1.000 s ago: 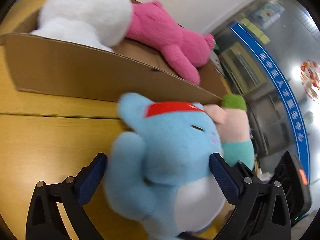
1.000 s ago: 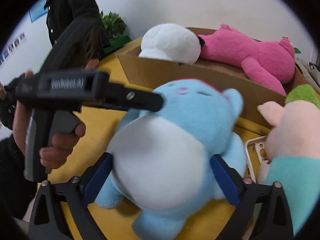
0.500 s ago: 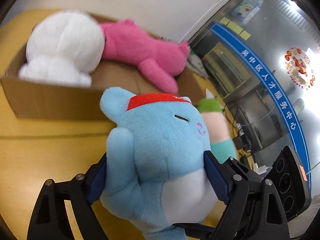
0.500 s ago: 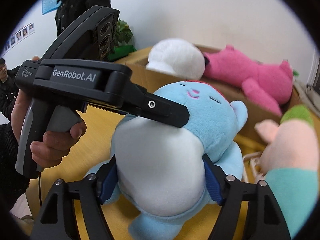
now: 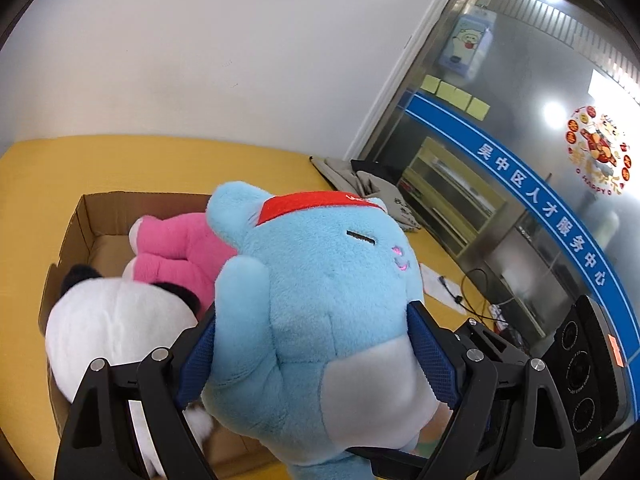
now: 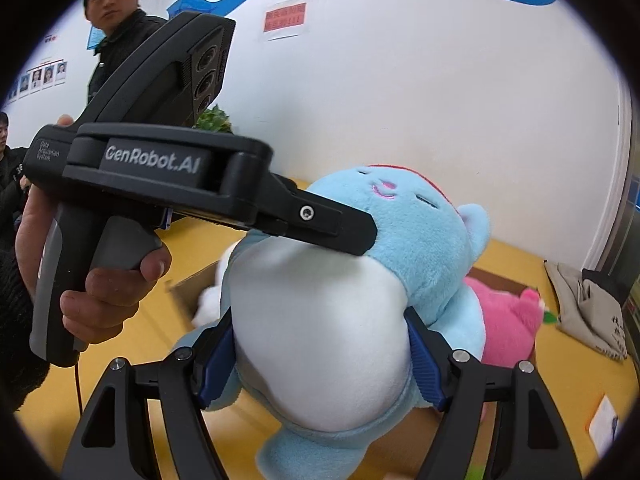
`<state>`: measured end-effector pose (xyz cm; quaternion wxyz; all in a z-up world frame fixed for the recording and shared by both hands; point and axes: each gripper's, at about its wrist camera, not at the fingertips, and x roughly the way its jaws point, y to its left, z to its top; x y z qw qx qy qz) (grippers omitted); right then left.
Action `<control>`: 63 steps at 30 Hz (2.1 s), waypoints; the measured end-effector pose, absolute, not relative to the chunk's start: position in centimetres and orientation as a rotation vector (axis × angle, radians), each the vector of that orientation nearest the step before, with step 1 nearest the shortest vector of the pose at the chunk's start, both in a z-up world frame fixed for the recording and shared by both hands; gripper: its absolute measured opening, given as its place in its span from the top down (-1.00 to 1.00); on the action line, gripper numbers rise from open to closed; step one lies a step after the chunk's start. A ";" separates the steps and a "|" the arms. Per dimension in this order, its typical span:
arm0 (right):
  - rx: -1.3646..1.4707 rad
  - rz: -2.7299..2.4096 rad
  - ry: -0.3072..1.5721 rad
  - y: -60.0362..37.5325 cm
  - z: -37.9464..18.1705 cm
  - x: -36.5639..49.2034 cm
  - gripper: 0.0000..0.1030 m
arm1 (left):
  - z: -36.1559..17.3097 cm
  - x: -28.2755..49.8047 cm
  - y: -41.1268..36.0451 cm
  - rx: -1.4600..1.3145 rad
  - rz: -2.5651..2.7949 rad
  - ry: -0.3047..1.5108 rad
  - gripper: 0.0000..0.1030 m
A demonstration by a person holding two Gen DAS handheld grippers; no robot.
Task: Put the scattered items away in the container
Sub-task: 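Lift the light-blue bear with both grippers and lower it into the box, then open both grippers to release the blue bear beside the panda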
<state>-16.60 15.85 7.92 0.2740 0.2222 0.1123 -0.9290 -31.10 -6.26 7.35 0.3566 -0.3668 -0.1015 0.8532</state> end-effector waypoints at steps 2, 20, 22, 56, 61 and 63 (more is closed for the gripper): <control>0.639 -2.489 0.272 15.9 7.0 -18.7 -0.45 | 5.9 -32.9 -5.8 -0.997 2.213 -0.255 -0.75; 1.141 -2.372 0.086 15.6 -0.9 -23.4 -0.68 | -1.3 -33.5 -1.6 -1.181 2.387 0.049 -0.76; 1.146 -2.391 0.117 15.0 -0.9 -23.7 -0.72 | -1.5 -33.7 -1.5 -1.197 2.404 0.052 -0.76; 1.146 -2.524 -0.056 20.0 1.7 -19.8 -0.56 | 2.9 -24.3 -7.1 -1.113 2.522 -0.184 -0.79; 1.082 -2.641 -0.077 21.9 4.2 -18.0 -0.61 | 3.7 -23.7 -6.7 -1.107 2.565 -0.164 -0.88; 1.069 -2.709 -0.035 22.4 4.9 -17.7 -0.63 | 3.9 -23.3 -6.6 -1.111 2.590 -0.170 -0.96</control>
